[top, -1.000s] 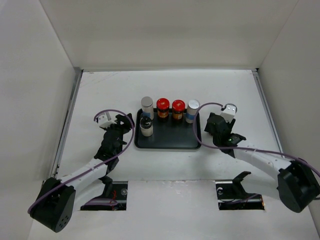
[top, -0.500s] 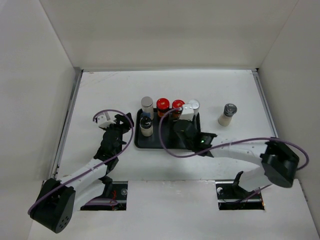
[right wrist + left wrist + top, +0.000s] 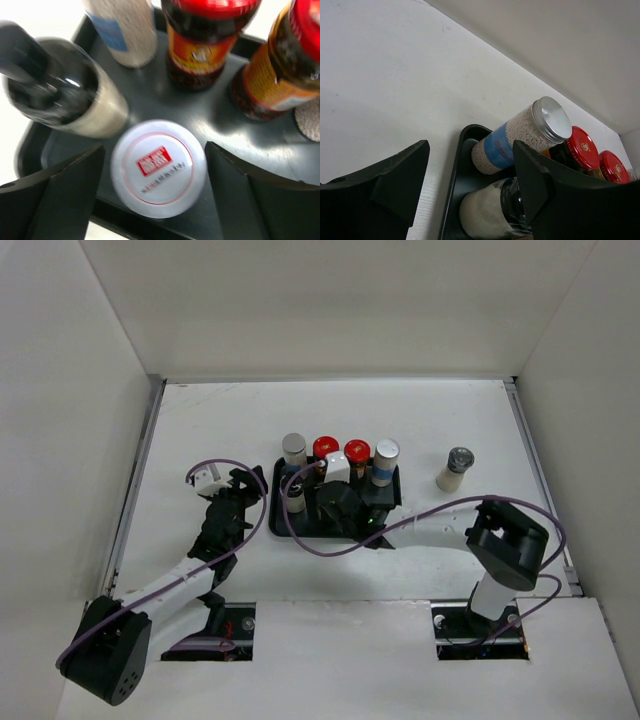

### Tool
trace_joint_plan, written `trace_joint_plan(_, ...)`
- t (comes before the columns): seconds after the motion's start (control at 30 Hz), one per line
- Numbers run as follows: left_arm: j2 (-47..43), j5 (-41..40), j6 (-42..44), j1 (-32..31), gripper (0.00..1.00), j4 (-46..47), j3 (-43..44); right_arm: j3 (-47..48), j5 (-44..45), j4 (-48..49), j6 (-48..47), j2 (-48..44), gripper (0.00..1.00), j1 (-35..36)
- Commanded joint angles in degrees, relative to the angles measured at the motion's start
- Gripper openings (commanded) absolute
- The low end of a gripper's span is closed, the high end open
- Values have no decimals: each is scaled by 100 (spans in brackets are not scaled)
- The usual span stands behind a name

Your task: Organize the condiment bottles

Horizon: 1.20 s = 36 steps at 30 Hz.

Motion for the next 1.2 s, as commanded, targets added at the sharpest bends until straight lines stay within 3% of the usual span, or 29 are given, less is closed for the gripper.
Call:
trace_joint_plan(0.0, -58, 19, -58, -39, 66, 262, -44, 268, -60, 600, -114, -427, 91, -7)
trace_joint_plan(0.17, -111, 10, -66, -4, 66, 236, -70, -416, 238, 380, -114, -1919, 100, -375)
trace_joint_plan(0.3, -182, -25, -84, -74, 66, 262, -79, -1155, 1220, 73, 26, -3107, 98, -1367)
trace_joint_plan(0.43, -146, 27, -137, -91, 66, 262, -70, -1419, 2180, -595, 26, -3469, 100, -2517)
trace_joint_plan(0.63, -94, 53, -163, -109, 67, 262, -62, -1368, 1883, -728, -70, -3067, 100, -3784)
trace_joint_plan(0.8, -164, 45, -172, -100, 67, 262, -79, -1280, 1155, -693, -18, -2679, 100, -4295)
trace_joint_plan(1.07, -50, 62, -181, -127, 67, 262, -44, -938, 108, -367, 132, -1933, 100, -4665)
trace_joint_plan(1.17, -120, 54, -181, -153, 67, 262, -53, -927, 142, -359, 193, -1904, 100, -4639)
